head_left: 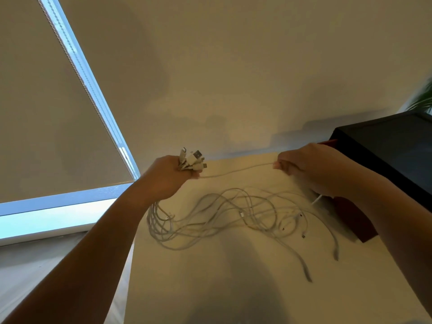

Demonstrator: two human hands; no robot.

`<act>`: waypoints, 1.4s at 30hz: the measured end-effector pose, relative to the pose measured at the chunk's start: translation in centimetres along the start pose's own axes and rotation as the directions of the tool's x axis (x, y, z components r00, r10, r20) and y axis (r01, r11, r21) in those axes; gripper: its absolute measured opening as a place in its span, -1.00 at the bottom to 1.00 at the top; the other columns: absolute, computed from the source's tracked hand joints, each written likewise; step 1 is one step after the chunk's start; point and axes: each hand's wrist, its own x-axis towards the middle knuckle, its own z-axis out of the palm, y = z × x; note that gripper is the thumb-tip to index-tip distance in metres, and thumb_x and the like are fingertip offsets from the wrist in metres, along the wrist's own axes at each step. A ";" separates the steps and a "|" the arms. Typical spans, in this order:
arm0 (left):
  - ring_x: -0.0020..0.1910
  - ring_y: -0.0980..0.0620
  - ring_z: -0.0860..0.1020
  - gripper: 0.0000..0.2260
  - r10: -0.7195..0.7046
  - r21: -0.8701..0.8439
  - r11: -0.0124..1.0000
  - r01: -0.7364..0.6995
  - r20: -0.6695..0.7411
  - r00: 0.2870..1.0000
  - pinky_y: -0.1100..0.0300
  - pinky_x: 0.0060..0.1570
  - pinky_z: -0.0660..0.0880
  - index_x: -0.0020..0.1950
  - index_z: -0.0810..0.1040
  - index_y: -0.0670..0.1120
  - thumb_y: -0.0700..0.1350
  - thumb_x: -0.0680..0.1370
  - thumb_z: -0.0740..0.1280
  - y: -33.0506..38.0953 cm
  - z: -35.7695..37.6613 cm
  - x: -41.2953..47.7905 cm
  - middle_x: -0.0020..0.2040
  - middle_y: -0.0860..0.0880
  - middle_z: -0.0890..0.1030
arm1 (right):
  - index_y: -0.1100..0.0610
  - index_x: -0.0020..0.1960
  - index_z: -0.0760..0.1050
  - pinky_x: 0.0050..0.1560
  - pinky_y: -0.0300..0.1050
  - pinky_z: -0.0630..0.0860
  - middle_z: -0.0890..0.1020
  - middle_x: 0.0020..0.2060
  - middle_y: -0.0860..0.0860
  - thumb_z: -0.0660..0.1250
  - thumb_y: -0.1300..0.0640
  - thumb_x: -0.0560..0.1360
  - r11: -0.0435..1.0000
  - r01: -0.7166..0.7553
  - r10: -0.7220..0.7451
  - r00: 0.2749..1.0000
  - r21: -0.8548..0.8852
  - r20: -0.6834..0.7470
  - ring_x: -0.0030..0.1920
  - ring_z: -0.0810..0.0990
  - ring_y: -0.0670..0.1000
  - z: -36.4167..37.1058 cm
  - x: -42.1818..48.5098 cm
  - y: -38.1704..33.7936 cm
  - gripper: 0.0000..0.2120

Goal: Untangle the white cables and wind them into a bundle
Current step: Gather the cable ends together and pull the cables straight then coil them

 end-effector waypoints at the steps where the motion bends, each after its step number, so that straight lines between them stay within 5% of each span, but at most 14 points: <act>1: -0.23 0.02 0.54 -0.70 0.018 -0.008 1.000 -0.018 -0.014 1.000 0.17 -0.20 0.39 -0.05 0.69 -0.07 0.15 0.48 0.39 0.7 0.1 -0.2 -0.17 -0.09 0.65 | -0.06 -0.33 0.25 -0.28 -0.09 0.44 0.44 -0.45 -0.07 -0.11 -0.25 0.51 1.000 0.014 -0.015 1.000 0.010 0.022 -0.44 0.40 -0.10 0.2 0.2 -0.4 -0.61; 3: -0.05 -0.09 0.61 -0.53 0.080 -0.066 0.995 -0.079 0.017 0.997 0.08 -0.04 0.47 0.04 0.67 -0.10 0.27 0.39 0.37 2.4 0.8 -0.4 -0.03 -0.16 0.67 | -0.06 -0.33 0.24 -0.35 -0.17 0.33 0.40 -0.48 -0.08 0.00 -0.14 0.59 0.997 0.072 -0.073 0.997 0.033 0.026 -0.47 0.35 -0.13 0.5 0.6 -1.4 -0.65; 7: -0.01 0.02 0.58 -0.85 0.143 -0.079 0.988 -0.129 0.201 0.969 0.13 0.05 0.44 -0.13 0.69 -0.02 -0.02 0.54 0.36 5.6 3.2 -1.3 -0.06 0.02 0.66 | 0.01 -0.23 0.33 -0.42 -0.22 0.22 0.38 -0.46 -0.09 0.04 -0.04 0.63 0.993 0.118 -0.118 0.993 0.020 -0.010 -0.45 0.34 -0.13 0.6 1.5 -2.8 -0.70; 11: -0.18 -0.08 0.50 -0.80 0.124 -0.056 0.991 -0.120 0.087 0.988 0.11 -0.13 0.35 -0.28 0.55 -0.11 -0.08 0.52 0.36 5.2 3.5 -1.2 -0.21 -0.10 0.57 | -0.01 -0.24 0.31 -0.43 -0.23 0.17 0.40 -0.45 -0.09 0.03 -0.04 0.63 0.995 0.102 -0.102 0.995 0.016 -0.015 -0.44 0.36 -0.12 1.0 1.4 -2.6 -0.71; 15: -0.09 -0.04 0.54 -0.80 0.125 -0.080 0.989 -0.122 0.027 0.992 0.17 -0.10 0.37 -0.34 0.56 -0.05 -0.11 0.49 0.38 4.0 1.9 -1.0 -0.14 -0.05 0.63 | 0.09 -0.27 0.38 -0.33 -0.20 0.34 0.45 -0.47 -0.05 0.05 -0.06 0.63 0.980 0.011 -0.015 1.000 0.197 0.017 -0.44 0.41 -0.08 2.9 1.0 -0.7 -0.62; 20: -0.16 0.10 0.52 -0.78 0.100 -0.112 0.989 -0.098 0.010 0.995 0.26 -0.15 0.34 -0.36 0.57 -0.06 -0.14 0.50 0.38 3.2 0.5 -1.3 -0.22 0.09 0.64 | 0.09 -0.33 0.36 -0.31 -0.30 0.29 0.40 -0.47 -0.08 0.10 0.00 0.63 0.918 -0.072 0.076 0.997 0.390 0.005 -0.42 0.38 -0.16 4.9 1.0 2.1 -0.62; 24: -0.18 -0.01 0.51 -0.78 0.099 -0.112 0.988 -0.103 -0.042 0.994 0.23 -0.21 0.33 -0.35 0.59 -0.08 -0.10 0.51 0.38 3.0 -0.4 -1.1 -0.13 -0.18 0.63 | 0.17 -0.31 0.38 -0.27 -0.31 0.29 0.41 -0.46 -0.09 0.11 0.03 0.63 0.876 -0.104 0.121 0.993 0.472 -0.005 -0.41 0.38 -0.18 5.8 1.4 3.3 -0.61; 27: -0.44 0.17 0.42 -0.77 0.083 -0.106 0.990 -0.091 -0.078 0.993 0.32 -0.39 0.28 -0.34 0.56 -0.11 -0.10 0.52 0.37 2.9 -0.9 -1.1 -0.43 0.07 0.53 | 0.25 -0.29 0.40 -0.27 -0.38 0.31 0.41 -0.45 -0.06 0.11 0.06 0.64 0.846 -0.134 0.160 0.987 0.517 -0.006 -0.43 0.37 -0.18 6.1 1.3 3.7 -0.60; 30: -0.67 0.16 0.25 -0.81 0.030 -0.123 0.991 -0.045 -0.115 0.993 0.40 -0.61 0.17 -0.27 0.56 -0.17 -0.12 0.52 0.37 2.5 -1.7 -0.9 -0.61 0.08 0.33 | 0.31 -0.27 0.39 -0.26 -0.41 0.31 0.41 -0.43 -0.02 0.11 0.10 0.64 0.820 -0.187 0.212 0.977 0.541 0.016 -0.44 0.40 -0.23 6.4 0.9 4.3 -0.61; 33: -0.65 0.15 0.22 -0.78 0.025 -0.117 0.992 -0.044 -0.158 0.987 0.34 -0.59 0.20 -0.30 0.58 -0.12 -0.10 0.53 0.38 2.0 -2.6 -0.7 -0.49 0.02 0.37 | 0.23 -0.29 0.37 -0.18 -0.32 0.32 0.42 -0.42 0.02 0.11 0.08 0.64 0.810 -0.227 0.238 0.970 0.541 0.051 -0.41 0.40 -0.18 7.0 0.4 5.1 -0.62; 35: -0.65 0.16 0.22 -0.77 0.006 -0.137 0.990 -0.029 -0.170 0.985 0.29 -0.55 0.20 -0.31 0.56 -0.10 -0.10 0.54 0.36 1.6 -3.3 -0.7 -0.57 0.08 0.36 | 0.20 -0.29 0.38 -0.19 -0.16 0.33 0.44 -0.41 0.02 0.10 0.04 0.64 0.809 -0.264 0.272 0.960 0.525 0.063 -0.38 0.39 -0.08 7.1 -0.1 5.9 -0.61; 42: -0.52 0.15 0.30 -0.80 -0.018 -0.156 0.988 -0.014 -0.207 0.978 0.21 -0.41 0.22 -0.25 0.55 -0.13 -0.11 0.56 0.33 1.1 -3.7 -0.9 -0.63 0.18 0.40 | 0.32 -0.18 0.45 -0.20 -0.10 0.33 0.47 -0.38 0.06 0.07 0.01 0.64 0.789 -0.397 0.377 0.915 0.469 0.140 -0.32 0.43 0.02 7.4 -1.8 7.6 -0.57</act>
